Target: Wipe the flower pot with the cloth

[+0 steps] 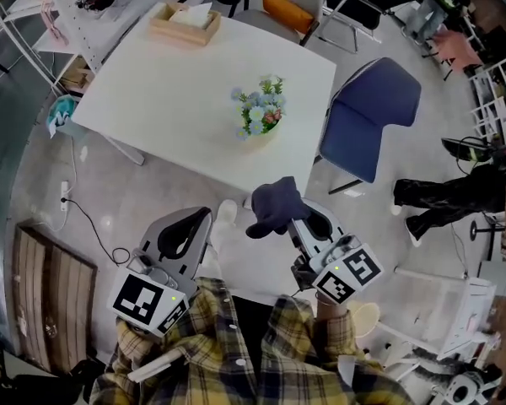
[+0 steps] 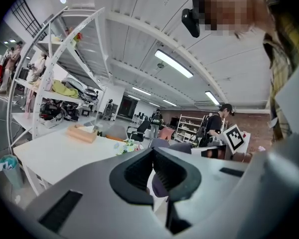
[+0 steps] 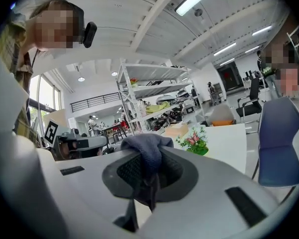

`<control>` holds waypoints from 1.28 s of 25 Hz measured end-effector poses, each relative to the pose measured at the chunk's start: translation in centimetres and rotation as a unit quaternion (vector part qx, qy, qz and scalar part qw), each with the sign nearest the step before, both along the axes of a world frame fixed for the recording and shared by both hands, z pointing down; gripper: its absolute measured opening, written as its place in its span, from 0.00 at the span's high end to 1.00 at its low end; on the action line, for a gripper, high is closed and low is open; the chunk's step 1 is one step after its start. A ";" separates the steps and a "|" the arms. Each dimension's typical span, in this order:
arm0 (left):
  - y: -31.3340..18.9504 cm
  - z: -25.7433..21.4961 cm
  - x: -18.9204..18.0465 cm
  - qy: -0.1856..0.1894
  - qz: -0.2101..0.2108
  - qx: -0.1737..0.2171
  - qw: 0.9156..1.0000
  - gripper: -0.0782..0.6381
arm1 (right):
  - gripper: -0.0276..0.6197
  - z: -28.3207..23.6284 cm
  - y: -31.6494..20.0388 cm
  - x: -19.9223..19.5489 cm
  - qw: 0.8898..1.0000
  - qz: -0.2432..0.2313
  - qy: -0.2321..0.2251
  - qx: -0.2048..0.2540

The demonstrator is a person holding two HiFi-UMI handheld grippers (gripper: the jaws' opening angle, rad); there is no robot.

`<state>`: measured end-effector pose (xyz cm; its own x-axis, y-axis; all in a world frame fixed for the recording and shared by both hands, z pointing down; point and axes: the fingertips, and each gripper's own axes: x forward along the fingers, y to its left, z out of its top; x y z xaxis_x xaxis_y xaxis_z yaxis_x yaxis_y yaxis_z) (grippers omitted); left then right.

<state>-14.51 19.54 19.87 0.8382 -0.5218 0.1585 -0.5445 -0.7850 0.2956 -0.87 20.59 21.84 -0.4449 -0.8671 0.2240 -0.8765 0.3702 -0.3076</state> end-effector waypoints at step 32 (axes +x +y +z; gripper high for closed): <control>-20.6 -0.9 11.4 -0.015 0.103 0.001 0.995 0.88 | 0.92 -0.5 -16.0 14.3 0.990 0.139 0.000 -0.016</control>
<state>-3.11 -1.05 19.02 0.9219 -0.3403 0.1853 -0.3815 -0.8808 0.2804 13.45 4.62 21.33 -0.1895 -0.9485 0.2537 -0.9432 0.1040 -0.3157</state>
